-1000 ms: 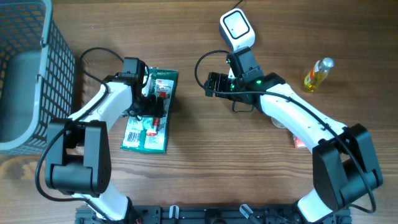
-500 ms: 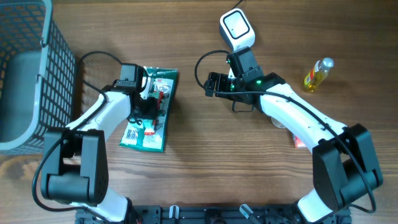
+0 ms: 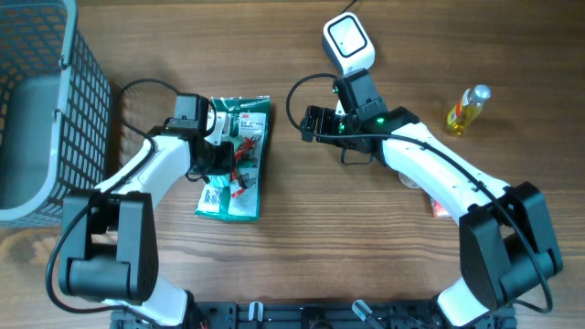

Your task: Scan the item barcode

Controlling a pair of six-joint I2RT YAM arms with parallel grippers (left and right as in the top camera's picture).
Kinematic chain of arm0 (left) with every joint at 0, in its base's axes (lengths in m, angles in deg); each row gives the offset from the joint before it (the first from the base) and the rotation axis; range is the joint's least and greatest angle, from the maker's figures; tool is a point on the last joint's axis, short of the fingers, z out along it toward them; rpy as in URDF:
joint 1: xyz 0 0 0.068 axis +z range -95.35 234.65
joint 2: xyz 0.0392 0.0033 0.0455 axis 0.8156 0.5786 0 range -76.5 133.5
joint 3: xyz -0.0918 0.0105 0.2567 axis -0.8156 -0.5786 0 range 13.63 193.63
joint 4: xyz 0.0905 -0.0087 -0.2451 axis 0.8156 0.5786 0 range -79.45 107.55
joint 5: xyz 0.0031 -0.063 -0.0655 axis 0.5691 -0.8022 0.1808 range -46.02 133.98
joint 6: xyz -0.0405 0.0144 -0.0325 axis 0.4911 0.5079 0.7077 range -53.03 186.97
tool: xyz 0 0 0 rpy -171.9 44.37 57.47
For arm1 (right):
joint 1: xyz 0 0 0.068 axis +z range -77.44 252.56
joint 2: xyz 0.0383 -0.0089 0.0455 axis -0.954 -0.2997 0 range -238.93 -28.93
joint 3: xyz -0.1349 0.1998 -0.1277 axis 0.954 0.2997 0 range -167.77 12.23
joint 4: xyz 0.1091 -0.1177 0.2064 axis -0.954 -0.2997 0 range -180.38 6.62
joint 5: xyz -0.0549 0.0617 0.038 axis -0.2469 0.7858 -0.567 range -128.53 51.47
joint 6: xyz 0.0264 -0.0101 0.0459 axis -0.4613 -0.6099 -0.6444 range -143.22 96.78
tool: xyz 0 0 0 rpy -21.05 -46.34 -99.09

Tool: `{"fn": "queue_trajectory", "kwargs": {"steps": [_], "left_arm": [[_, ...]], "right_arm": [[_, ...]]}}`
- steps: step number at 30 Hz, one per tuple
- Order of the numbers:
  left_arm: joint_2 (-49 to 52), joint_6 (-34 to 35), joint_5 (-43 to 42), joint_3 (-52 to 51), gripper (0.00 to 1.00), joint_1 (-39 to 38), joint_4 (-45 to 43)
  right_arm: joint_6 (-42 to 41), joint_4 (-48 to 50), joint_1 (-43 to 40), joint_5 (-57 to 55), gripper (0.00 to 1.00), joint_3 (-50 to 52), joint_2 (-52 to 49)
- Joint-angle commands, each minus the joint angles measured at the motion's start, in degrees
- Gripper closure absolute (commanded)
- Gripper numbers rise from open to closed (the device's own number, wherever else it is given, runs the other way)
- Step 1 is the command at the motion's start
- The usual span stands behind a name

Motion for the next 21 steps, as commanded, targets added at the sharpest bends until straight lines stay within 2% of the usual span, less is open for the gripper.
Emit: {"fn": "queue_trajectory", "kwargs": {"steps": [1,8,10,13,21], "left_arm": [[-3.98,3.08,-1.57,-2.03,0.96,-0.57,1.14],[-5.97,7.91,-1.22,-2.12,0.96,-0.57,1.79],[-5.97,9.27,2.27,-2.12,0.96,-0.57,1.11],[-5.97,9.31,7.58,-2.12,0.96,-0.59,0.28],[-5.27,8.46,7.93,-2.23,0.96,-1.05,-1.38]], "right_arm": [[-6.36,0.15,0.13,0.37,0.00,0.04,-0.85],[-7.54,-2.99,0.13,2.97,0.00,0.04,-0.85],[-7.50,-3.72,0.13,2.93,0.00,0.04,-0.85],[-6.95,-4.70,0.13,2.91,0.00,0.04,-0.85],[-7.04,-7.30,0.13,2.93,0.00,0.04,-0.85]]}}
